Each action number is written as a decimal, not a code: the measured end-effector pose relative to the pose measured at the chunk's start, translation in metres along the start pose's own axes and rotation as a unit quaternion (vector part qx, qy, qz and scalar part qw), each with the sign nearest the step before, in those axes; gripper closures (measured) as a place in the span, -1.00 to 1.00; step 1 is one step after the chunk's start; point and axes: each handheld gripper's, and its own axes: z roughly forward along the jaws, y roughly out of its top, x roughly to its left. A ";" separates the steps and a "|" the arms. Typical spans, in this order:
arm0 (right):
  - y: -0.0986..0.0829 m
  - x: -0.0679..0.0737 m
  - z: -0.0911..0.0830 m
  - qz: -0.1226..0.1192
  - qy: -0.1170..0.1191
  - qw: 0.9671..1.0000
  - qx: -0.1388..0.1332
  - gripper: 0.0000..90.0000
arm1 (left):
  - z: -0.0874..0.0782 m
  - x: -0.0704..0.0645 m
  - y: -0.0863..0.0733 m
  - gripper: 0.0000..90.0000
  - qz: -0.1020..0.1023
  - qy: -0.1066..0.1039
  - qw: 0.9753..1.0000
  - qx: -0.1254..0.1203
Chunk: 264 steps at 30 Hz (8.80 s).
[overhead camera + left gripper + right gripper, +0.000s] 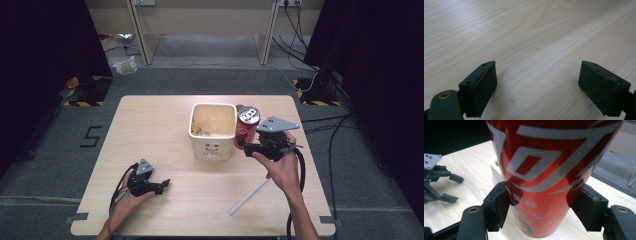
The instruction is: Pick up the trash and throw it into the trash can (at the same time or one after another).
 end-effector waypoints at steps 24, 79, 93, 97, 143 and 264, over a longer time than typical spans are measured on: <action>0.042 -0.002 0.056 -0.002 0.024 1.000 0.011 -0.25 | 0.000 0.000 0.000 -0.68 0.001 0.000 1.000 0.001; 0.046 0.016 0.144 0.010 0.070 0.992 0.106 -0.30 | 0.000 0.000 0.000 -0.69 0.002 -0.003 1.000 0.000; 0.045 0.008 0.117 0.008 0.057 0.995 0.077 -0.32 | 0.000 0.000 0.000 -0.69 0.003 -0.003 1.000 0.001; 0.044 0.006 0.104 0.007 0.050 0.997 0.065 -0.33 | 0.000 0.000 0.000 -0.69 0.003 -0.003 1.000 0.001; -0.066 0.010 0.011 0.020 0.002 0.998 0.064 -0.33 | 0.001 0.000 0.001 -0.69 0.003 -0.002 1.000 0.000; -0.175 -0.006 0.003 0.097 -0.047 0.986 0.124 0.78 | 0.002 0.000 0.001 -0.69 0.003 -0.003 1.000 -0.001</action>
